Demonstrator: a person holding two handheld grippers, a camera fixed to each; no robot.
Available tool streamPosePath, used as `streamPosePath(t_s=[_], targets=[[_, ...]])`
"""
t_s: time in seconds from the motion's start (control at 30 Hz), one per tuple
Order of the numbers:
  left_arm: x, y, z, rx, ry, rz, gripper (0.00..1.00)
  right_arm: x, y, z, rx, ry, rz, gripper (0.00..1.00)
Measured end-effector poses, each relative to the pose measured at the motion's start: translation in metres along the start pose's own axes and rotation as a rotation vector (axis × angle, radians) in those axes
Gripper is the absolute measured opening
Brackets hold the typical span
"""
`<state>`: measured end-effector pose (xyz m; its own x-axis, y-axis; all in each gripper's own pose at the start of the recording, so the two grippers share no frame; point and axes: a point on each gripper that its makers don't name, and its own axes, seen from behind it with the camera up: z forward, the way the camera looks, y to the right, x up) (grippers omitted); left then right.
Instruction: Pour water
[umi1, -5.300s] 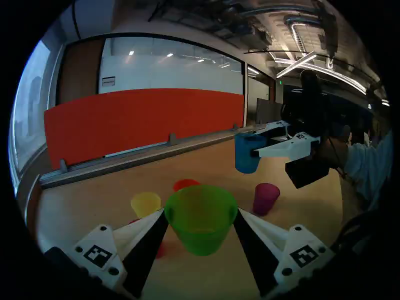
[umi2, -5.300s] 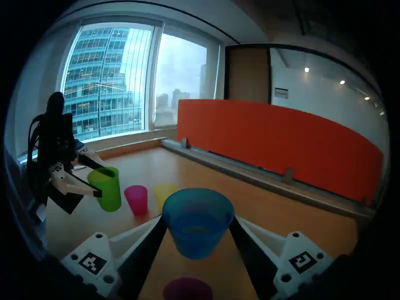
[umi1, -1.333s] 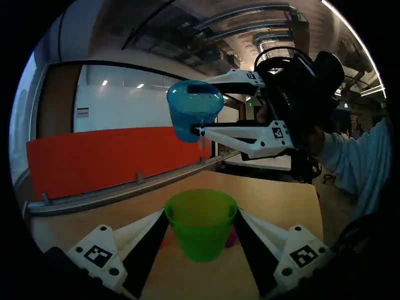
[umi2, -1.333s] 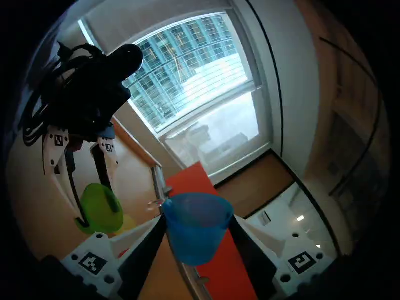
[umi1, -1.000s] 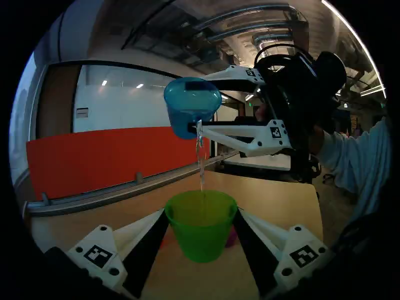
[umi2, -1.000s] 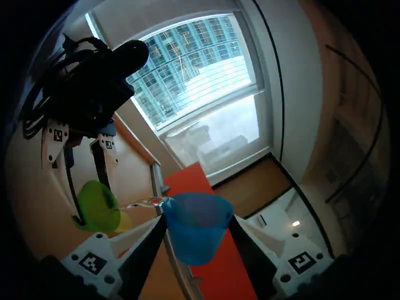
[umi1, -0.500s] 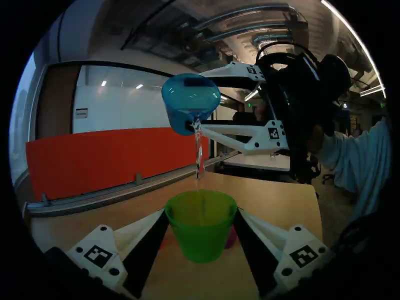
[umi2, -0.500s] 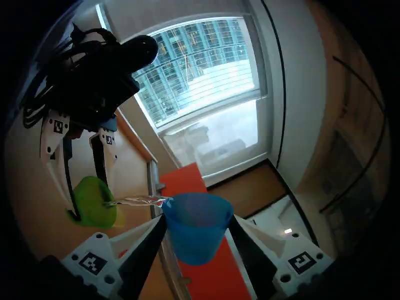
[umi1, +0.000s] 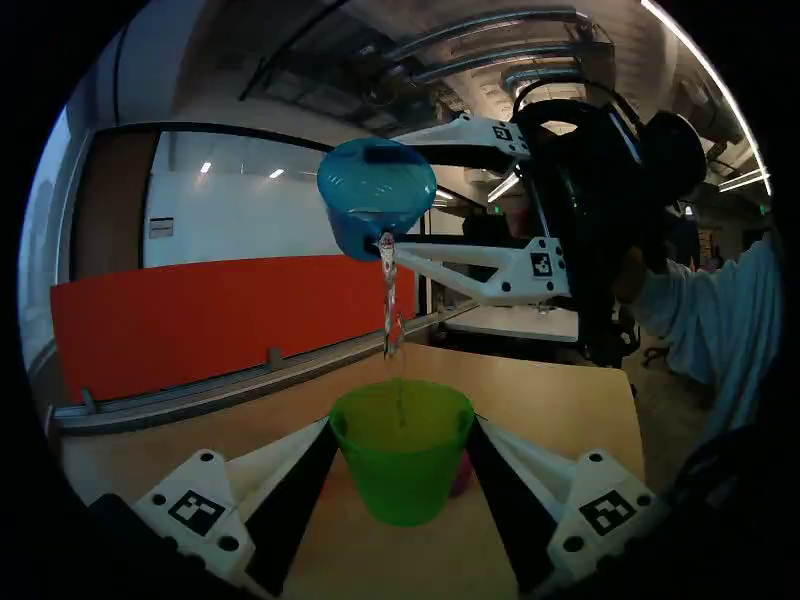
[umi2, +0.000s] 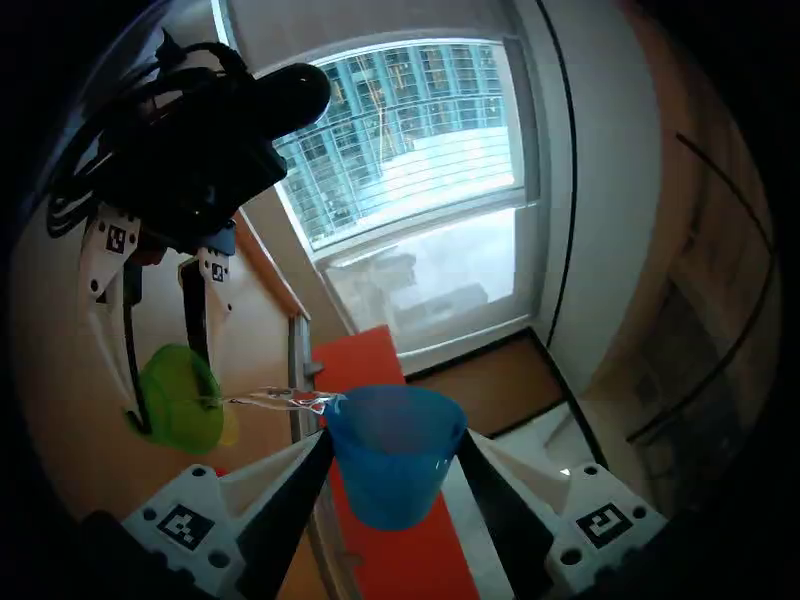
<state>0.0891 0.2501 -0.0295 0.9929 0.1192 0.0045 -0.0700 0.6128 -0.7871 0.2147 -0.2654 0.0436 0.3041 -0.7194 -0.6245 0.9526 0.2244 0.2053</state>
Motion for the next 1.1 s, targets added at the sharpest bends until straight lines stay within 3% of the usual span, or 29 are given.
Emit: streamPosePath(t_s=[1.1], targets=[[0.003, 0.002, 0.006, -0.002, 0.0, 0.008, 0.87, 0.004, 0.022, -0.001, -0.027, 0.004, -0.161, 0.9]])
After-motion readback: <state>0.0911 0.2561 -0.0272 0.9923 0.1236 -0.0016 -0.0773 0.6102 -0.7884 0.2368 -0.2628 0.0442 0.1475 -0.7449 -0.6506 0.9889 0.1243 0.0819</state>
